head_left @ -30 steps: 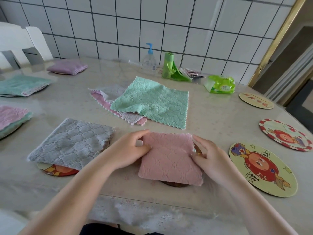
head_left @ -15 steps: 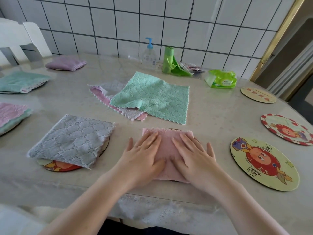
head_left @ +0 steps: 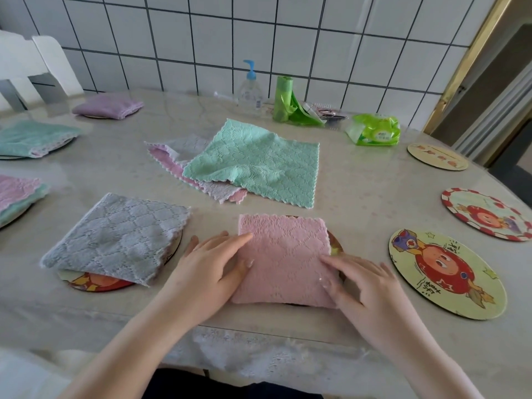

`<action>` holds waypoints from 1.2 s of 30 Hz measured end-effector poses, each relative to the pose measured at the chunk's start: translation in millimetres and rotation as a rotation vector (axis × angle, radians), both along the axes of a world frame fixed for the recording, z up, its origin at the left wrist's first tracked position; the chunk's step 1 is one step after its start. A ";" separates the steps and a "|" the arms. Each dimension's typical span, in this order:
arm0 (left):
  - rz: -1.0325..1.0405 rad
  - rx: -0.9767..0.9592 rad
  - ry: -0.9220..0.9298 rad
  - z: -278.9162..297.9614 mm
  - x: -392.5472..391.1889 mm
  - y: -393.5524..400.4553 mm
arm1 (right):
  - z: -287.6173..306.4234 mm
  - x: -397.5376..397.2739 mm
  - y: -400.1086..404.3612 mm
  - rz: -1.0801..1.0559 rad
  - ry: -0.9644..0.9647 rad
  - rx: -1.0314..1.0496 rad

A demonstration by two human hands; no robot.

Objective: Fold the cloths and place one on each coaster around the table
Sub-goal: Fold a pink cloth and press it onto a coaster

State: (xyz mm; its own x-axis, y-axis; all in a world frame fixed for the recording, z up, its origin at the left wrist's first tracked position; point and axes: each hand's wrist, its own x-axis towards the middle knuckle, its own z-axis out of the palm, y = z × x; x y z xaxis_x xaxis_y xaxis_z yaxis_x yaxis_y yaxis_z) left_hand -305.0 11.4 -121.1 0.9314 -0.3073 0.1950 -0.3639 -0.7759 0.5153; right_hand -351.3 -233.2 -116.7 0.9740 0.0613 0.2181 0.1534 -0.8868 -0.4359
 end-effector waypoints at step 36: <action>-0.034 -0.050 -0.057 9.9 18.3 -35.9 | 2.6 8.3 3.2 -0.051 0.016 0.081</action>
State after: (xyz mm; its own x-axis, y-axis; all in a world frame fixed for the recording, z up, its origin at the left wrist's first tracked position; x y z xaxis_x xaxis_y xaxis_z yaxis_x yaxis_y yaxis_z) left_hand -286.6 -24.5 -111.2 0.9073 -0.3276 0.2637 -0.4200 -0.7364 0.5304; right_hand -342.9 -230.0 -114.1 0.9787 -0.0062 0.2050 0.1011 -0.8549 -0.5089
